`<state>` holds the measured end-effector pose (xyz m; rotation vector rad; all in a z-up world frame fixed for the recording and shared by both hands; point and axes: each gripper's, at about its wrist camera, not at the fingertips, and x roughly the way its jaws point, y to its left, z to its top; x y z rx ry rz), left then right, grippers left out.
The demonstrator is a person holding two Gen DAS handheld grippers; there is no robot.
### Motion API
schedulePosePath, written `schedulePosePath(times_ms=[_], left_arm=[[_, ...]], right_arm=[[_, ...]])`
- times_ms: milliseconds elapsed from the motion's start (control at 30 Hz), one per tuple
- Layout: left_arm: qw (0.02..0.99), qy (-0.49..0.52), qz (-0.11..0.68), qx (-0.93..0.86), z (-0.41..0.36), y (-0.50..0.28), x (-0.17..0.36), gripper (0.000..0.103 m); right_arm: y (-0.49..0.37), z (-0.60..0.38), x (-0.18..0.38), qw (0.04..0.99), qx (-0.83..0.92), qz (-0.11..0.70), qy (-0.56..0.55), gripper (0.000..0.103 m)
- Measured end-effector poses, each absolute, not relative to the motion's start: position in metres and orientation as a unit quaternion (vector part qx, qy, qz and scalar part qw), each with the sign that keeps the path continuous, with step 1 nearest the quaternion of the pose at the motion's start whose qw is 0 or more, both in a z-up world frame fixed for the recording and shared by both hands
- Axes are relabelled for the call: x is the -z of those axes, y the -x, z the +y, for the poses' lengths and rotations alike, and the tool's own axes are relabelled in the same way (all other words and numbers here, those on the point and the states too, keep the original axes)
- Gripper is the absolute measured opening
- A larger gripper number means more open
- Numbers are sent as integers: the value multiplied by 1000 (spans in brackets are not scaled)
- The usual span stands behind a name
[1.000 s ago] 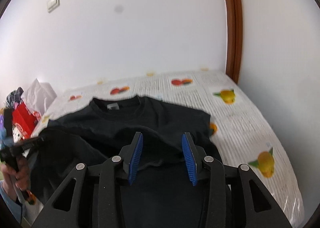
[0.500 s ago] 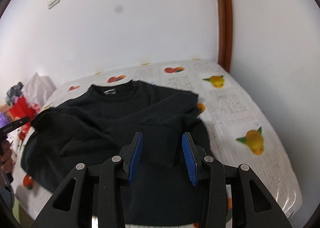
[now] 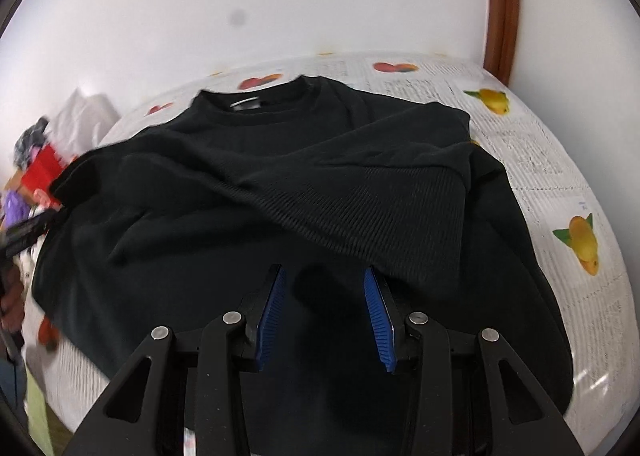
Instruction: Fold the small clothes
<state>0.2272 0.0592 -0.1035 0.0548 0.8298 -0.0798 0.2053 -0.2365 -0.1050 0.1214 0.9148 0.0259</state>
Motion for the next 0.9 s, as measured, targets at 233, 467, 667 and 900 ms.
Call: schedulePosePath(times_ms=[233, 467, 667, 900], left_arm=[[919, 9, 393, 25, 67, -261, 92, 49], [914, 16, 402, 45, 74, -271, 98, 49], [901, 47, 427, 63, 80, -289, 109, 49], [907, 46, 413, 60, 74, -285, 100, 11]], right_arm=[[-258, -263, 77, 915, 35, 394, -81, 38], [-276, -288, 63, 924, 55, 372, -69, 45], [-294, -301, 84, 910, 59, 407, -49, 53], [-316, -298, 101, 902, 34, 428, -49, 36]])
